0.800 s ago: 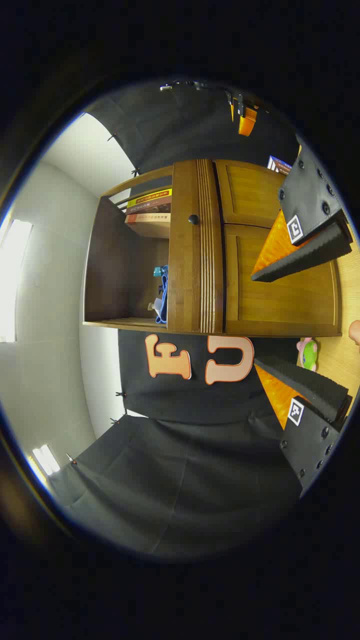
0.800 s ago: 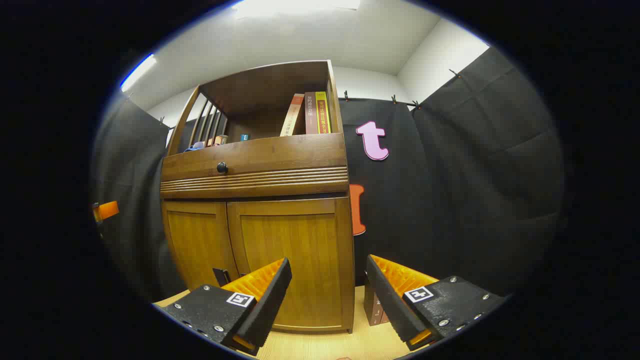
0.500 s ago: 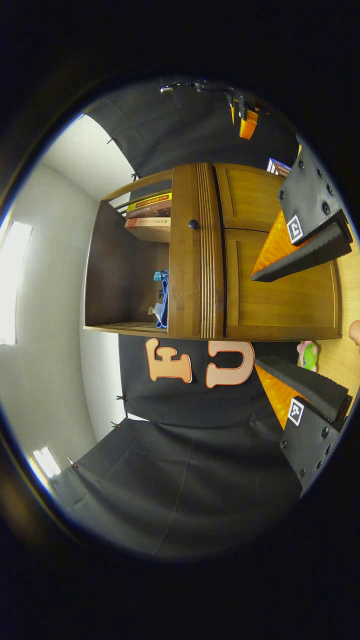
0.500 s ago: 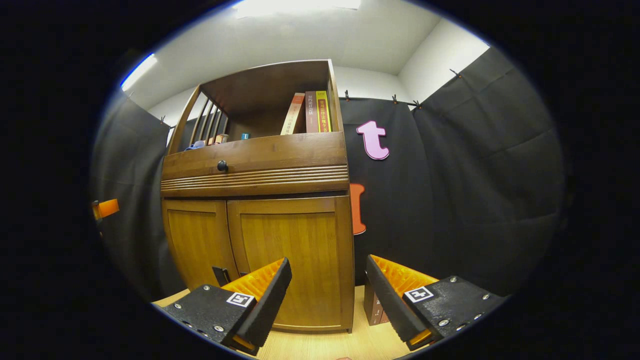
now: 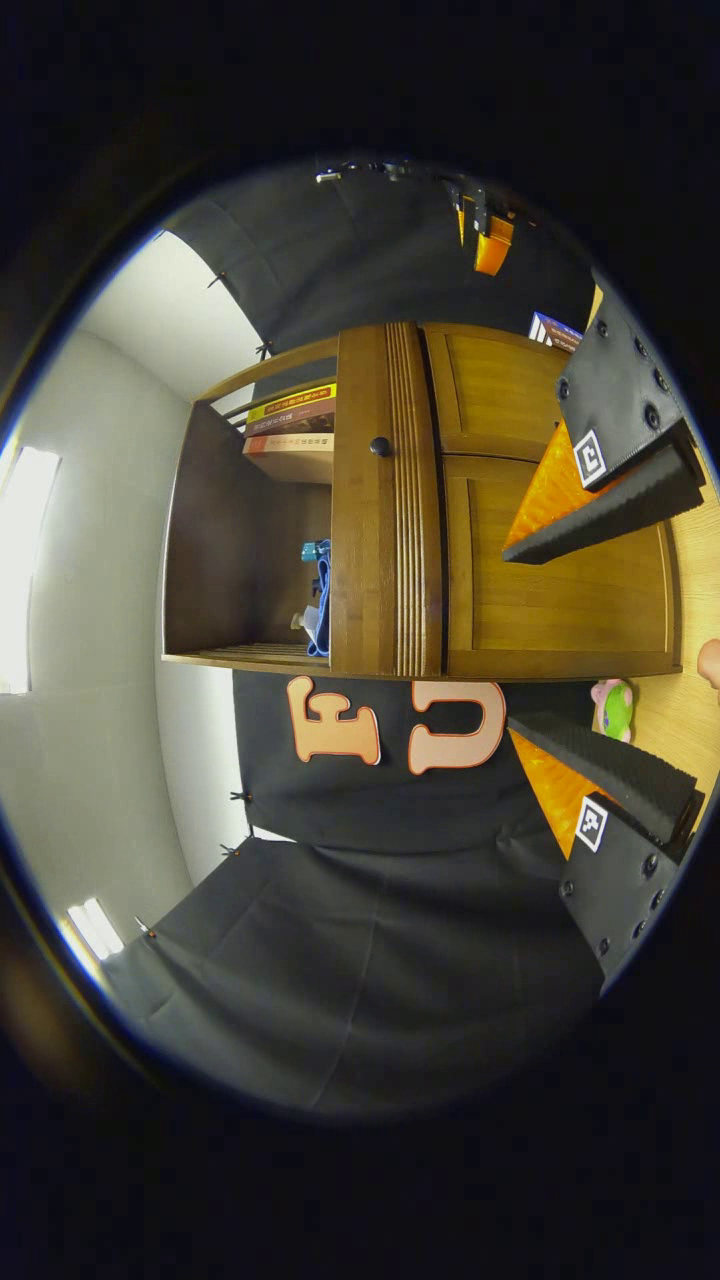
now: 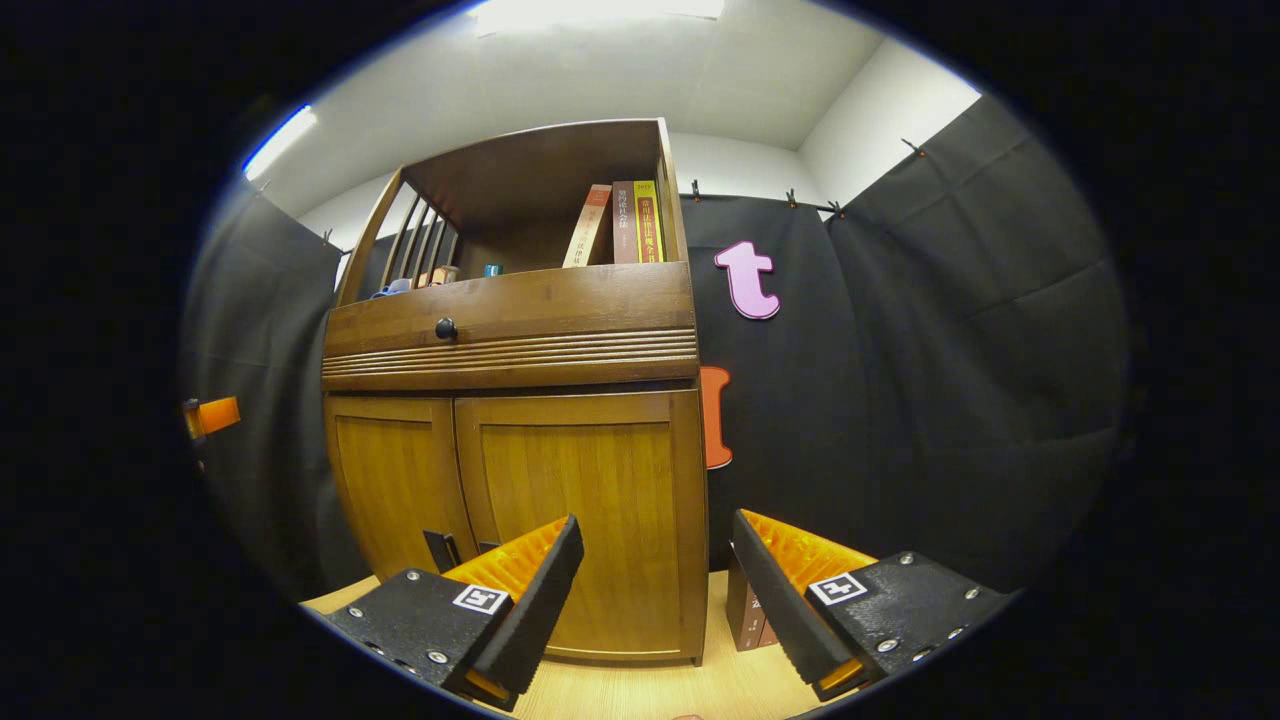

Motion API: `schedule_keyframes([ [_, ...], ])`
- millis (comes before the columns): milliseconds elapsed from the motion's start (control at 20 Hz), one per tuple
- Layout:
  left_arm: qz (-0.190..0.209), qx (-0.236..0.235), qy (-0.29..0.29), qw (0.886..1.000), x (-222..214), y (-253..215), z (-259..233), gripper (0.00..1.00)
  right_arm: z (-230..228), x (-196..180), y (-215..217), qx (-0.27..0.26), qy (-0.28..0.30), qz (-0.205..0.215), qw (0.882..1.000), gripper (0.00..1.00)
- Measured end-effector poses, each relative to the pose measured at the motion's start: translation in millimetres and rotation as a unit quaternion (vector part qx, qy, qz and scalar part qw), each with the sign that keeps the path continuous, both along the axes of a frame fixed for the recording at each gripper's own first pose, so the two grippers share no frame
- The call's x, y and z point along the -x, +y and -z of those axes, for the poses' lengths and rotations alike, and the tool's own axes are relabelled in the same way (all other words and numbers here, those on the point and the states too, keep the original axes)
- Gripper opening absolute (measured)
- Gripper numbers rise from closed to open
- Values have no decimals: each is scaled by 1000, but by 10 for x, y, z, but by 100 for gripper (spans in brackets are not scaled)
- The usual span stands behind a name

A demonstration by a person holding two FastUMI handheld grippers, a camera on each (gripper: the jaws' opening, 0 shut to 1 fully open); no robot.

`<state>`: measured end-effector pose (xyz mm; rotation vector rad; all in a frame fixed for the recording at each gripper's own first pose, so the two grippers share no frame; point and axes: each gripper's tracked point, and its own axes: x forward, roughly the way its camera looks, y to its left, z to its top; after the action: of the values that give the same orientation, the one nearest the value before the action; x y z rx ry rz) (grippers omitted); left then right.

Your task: Open the right door of the double-door shoe cabinet with the right hand, and open the left door with the left hand.

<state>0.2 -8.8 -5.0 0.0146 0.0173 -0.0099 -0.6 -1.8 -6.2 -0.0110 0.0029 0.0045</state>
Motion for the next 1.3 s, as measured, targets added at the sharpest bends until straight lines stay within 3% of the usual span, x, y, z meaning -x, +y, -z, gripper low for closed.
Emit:
schedule_keyframes([
  [450,25,5,16,1000,49,-127,207,96,349,-25,241,1,9,-14,1000,94],
  [1150,17,11,20,1000,141,139,358,96,1134,-449,1268,-2,35,-66,997,94],
  [1300,15,9,17,1000,190,163,362,96,1280,-575,1482,0,42,-73,996,100],
])
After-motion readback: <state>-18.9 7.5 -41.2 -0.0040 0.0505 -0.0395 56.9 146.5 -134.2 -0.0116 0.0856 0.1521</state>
